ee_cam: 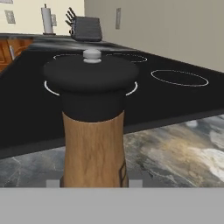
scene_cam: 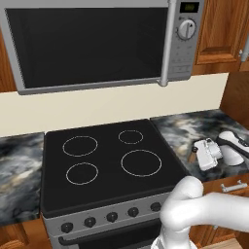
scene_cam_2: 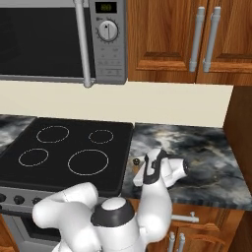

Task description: Take 2 condiments from the cabinet and move them on the counter near the stove.Make sure the condiments are lined up with each other, next to each other.

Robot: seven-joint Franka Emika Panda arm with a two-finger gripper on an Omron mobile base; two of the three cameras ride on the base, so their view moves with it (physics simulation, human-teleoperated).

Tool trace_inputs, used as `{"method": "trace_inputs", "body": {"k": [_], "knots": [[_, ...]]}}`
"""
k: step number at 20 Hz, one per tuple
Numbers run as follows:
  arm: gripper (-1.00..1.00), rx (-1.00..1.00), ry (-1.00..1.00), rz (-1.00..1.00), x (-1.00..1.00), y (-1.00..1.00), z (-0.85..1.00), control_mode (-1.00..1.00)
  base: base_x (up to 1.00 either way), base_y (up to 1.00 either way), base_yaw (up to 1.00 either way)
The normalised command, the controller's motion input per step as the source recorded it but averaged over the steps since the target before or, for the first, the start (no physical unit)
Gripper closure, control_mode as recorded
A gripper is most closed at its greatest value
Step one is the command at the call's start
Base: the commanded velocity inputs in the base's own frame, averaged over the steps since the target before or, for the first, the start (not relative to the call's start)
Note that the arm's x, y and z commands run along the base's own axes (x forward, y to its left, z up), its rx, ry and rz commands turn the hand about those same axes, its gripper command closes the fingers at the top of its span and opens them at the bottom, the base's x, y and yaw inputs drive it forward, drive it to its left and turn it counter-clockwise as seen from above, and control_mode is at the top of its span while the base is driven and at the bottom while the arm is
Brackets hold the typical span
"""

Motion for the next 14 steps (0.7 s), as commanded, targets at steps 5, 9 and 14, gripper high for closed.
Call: {"method": "trace_inputs", "body": {"k": [5,9,14], "knots": [[1.0,0.0,0.0,0.0,0.02,0.0,-0.16,-1.0,0.0,0.0,0.0],[1.0,0.0,0.0,0.0,0.0,0.0,-0.15,-1.0,0.0,0.0,0.0],[-1.0,0.0,0.0,0.0,-0.11,0.0,-0.22,-1.0,0.0,0.0,0.0]]}}
